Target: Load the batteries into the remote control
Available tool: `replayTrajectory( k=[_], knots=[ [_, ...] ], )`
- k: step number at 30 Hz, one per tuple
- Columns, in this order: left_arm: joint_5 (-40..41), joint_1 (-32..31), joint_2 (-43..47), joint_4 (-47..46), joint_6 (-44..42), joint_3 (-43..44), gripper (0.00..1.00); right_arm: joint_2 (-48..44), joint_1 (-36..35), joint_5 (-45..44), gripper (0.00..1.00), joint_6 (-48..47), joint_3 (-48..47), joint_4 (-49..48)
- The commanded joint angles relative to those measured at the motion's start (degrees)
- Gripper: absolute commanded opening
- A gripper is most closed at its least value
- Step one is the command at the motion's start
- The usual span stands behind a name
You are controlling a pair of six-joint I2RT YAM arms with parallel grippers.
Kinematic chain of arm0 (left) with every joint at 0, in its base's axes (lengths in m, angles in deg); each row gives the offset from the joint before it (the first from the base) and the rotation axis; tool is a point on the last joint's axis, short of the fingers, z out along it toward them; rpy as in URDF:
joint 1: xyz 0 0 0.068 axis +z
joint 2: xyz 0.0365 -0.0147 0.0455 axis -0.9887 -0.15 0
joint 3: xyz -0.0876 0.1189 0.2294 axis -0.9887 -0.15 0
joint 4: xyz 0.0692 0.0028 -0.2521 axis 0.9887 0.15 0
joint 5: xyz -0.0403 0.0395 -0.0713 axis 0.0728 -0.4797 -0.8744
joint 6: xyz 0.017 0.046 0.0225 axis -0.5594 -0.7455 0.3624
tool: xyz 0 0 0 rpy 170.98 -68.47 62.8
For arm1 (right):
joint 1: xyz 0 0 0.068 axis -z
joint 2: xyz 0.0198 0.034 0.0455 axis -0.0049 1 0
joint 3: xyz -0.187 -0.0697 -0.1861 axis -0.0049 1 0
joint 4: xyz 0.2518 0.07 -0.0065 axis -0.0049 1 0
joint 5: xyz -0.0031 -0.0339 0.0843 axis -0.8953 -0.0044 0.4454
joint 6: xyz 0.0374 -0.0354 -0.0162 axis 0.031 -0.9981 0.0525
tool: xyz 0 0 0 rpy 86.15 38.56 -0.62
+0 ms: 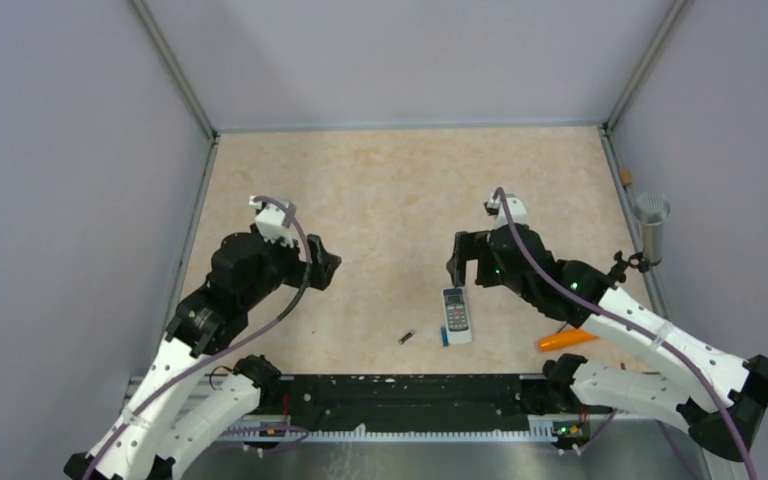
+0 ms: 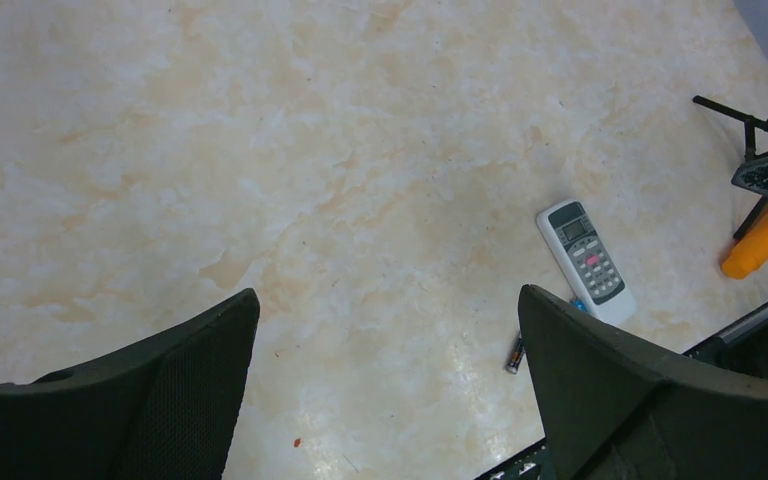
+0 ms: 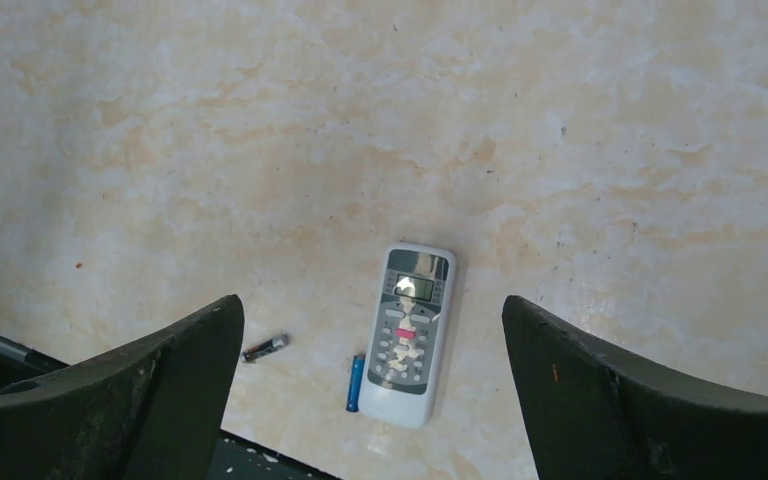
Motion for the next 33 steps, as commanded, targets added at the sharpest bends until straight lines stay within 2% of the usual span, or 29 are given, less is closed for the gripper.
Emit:
replayTrajectory(
  k=[1,12,18,33],
  knots=[
    [0.28,-0.06,2.71,-3.40,-1.68,-3.23,0.99,-2.14,-0.08,-2.47,0.99,0.78,-0.89,1.72],
    [6.06,-0.09,4.54,-2.00,-1.74,-4.08,0.99,-1.15,-0.10,-2.54,0.97,0.62,-0.08,6.99],
    [6.56,-0.15,5.56,-1.74,-1.33,-4.29,0.99,3.47,-0.09,-1.63,0.93,3.57,1.84,8.62],
    [7.63,-0.06,5.06,-1.65,-1.33,-4.33,0.99,14.74,-0.23,5.95,0.88,9.79,9.26,-3.69]
  ],
)
